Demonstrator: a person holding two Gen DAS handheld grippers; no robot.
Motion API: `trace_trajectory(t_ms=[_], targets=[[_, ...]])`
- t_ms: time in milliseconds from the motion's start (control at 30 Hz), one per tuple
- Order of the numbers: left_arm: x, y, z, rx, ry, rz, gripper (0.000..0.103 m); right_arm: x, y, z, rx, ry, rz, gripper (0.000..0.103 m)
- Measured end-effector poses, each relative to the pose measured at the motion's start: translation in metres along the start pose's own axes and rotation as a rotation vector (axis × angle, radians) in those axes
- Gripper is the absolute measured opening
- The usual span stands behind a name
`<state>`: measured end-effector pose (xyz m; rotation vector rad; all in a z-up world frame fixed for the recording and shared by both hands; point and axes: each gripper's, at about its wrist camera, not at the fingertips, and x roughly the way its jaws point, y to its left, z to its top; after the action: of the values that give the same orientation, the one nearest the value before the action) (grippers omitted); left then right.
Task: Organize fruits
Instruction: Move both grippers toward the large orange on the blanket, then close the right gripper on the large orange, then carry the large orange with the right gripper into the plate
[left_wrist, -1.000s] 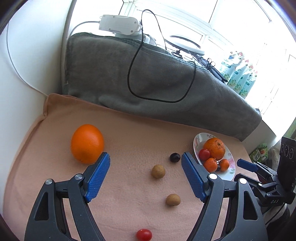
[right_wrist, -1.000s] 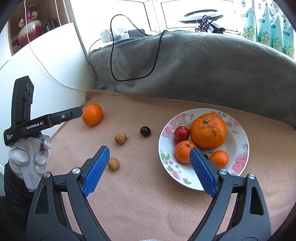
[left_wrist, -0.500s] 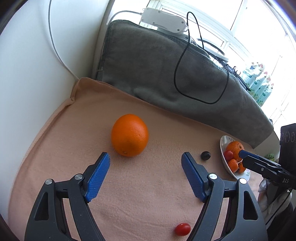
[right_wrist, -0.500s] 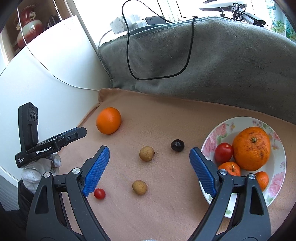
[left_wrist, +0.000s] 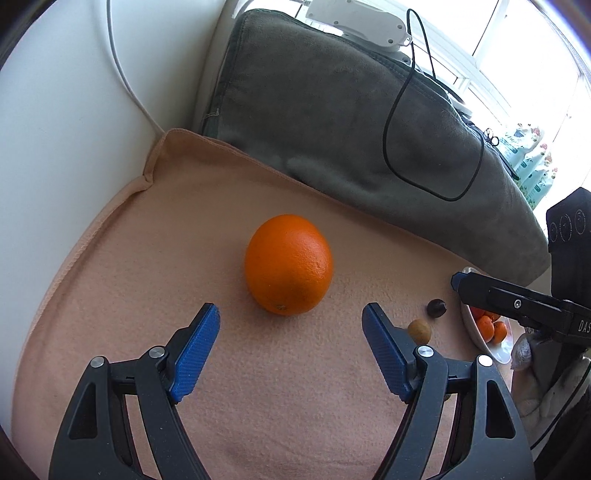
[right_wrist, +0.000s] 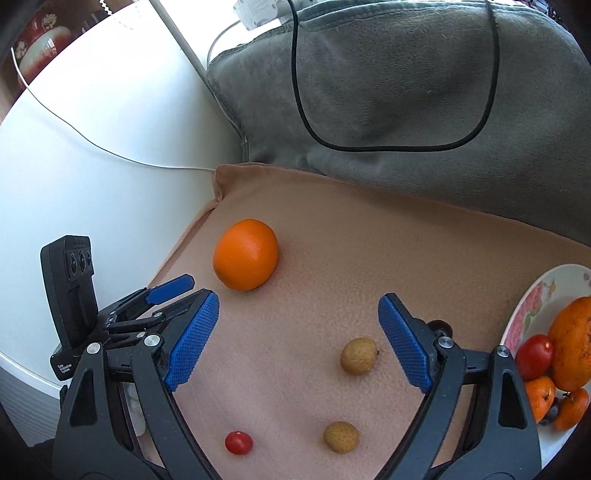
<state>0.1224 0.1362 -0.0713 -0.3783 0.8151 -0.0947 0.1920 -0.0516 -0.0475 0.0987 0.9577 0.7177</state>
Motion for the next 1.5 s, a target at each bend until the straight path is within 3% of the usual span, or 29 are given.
trace_trajectory(t_ms=[667,800,1000,1133,1267,1500], targets=[[0.037,0.008,0.014,-0.022,0.062,-0.064,0.079,0.078,0.007,0.035,0.147,0.099,0.142,0.090],[0.042,0.013,0.016,-0.046,0.070,-0.082,0.079,0.090,0.006,0.038,0.168,0.122,0.156,0.081],[0.046,0.015,0.016,-0.052,0.074,-0.086,0.077,0.107,0.002,0.037,0.208,0.153,0.185,0.076],[0.048,0.015,0.017,-0.054,0.075,-0.089,0.069,0.110,0.001,0.036,0.224,0.156,0.215,0.072],[0.050,0.010,0.016,-0.037,0.079,-0.086,0.062,0.112,0.004,0.034,0.237,0.156,0.253,0.062],[0.041,0.002,0.010,-0.026,0.071,-0.070,0.062,0.107,0.011,0.031,0.225,0.138,0.243,0.061]])
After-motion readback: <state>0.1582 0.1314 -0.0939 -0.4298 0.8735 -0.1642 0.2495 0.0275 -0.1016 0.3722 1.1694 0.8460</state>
